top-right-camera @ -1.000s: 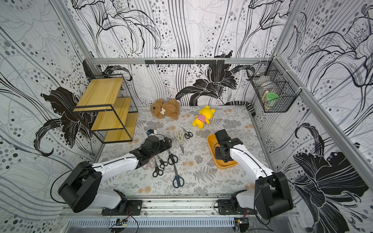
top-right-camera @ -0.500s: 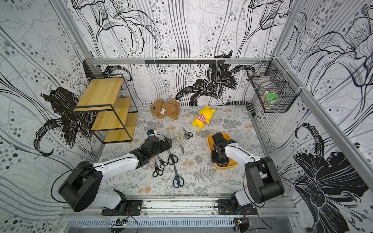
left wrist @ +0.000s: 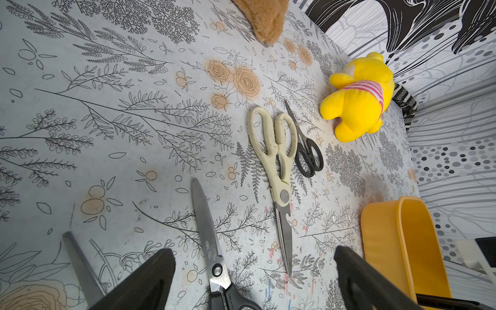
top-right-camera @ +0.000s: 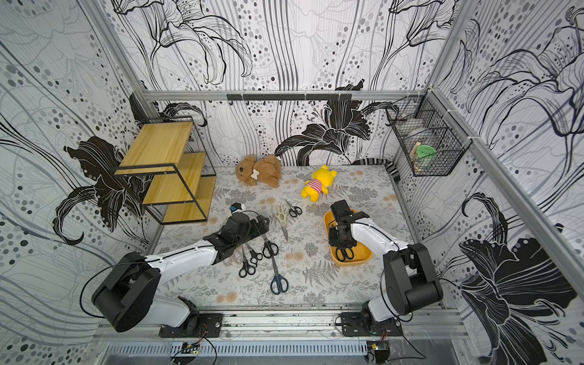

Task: Put the scissors into the storage box
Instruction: Place the scissors in the storage box, then pick up the scissors from the center of the board.

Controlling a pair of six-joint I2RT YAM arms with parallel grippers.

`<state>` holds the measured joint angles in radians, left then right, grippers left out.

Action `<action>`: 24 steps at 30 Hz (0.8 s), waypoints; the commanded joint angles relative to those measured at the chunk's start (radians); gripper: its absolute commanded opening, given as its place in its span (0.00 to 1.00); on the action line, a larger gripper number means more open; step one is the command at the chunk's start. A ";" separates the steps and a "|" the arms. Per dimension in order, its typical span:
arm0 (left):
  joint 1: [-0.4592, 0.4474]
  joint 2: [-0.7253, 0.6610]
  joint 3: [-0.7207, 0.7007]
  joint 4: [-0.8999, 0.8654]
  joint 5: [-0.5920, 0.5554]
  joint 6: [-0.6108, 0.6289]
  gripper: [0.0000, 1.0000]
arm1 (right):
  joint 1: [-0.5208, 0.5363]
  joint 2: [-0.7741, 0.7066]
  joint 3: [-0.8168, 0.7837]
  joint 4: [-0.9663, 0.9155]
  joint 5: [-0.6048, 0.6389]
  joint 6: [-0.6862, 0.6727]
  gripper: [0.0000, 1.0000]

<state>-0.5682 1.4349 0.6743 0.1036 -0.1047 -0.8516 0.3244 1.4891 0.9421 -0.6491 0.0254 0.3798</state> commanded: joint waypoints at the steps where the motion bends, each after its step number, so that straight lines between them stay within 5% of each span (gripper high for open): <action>1: 0.046 -0.009 -0.023 0.026 0.041 -0.019 0.97 | 0.000 -0.064 0.085 -0.072 0.038 0.031 0.40; 8: 0.186 -0.016 -0.127 0.170 0.198 -0.173 0.97 | 0.102 -0.062 0.193 0.029 -0.023 0.115 0.40; 24: 0.293 -0.177 -0.216 0.043 0.183 -0.075 0.97 | 0.509 0.375 0.485 0.059 -0.053 -0.029 0.35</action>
<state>-0.2913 1.2778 0.4728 0.1616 0.0811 -0.9600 0.7937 1.8290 1.3777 -0.5690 -0.0193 0.4046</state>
